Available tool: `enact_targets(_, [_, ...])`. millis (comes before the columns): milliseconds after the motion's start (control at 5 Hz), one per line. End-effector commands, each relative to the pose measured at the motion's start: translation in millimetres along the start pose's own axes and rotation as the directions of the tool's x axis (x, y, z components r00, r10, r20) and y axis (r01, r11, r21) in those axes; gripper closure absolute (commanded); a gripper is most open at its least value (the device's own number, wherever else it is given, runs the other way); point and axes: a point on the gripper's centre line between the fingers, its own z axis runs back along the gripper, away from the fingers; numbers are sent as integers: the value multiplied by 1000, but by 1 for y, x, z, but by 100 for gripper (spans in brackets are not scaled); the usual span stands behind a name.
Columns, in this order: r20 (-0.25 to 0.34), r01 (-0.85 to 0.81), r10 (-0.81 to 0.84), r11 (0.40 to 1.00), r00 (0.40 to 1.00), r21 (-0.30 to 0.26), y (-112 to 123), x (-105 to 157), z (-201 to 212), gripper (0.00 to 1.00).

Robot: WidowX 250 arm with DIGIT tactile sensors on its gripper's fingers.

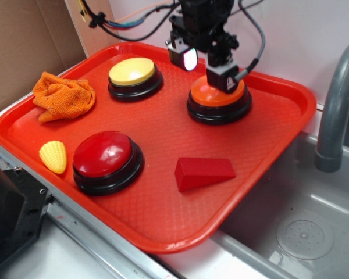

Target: Push the orange button.

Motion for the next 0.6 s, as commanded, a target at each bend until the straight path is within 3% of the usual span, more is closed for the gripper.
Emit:
enact_targets(0, [19, -16, 17, 998, 1000, -69, -1, 13, -10, 0])
enact_targets(200, [45, 28, -25, 998, 999, -64, -3, 16, 0, 0])
enact_targets(400, [73, 161, -161, 987, 984, 8, -1, 18, 42, 0])
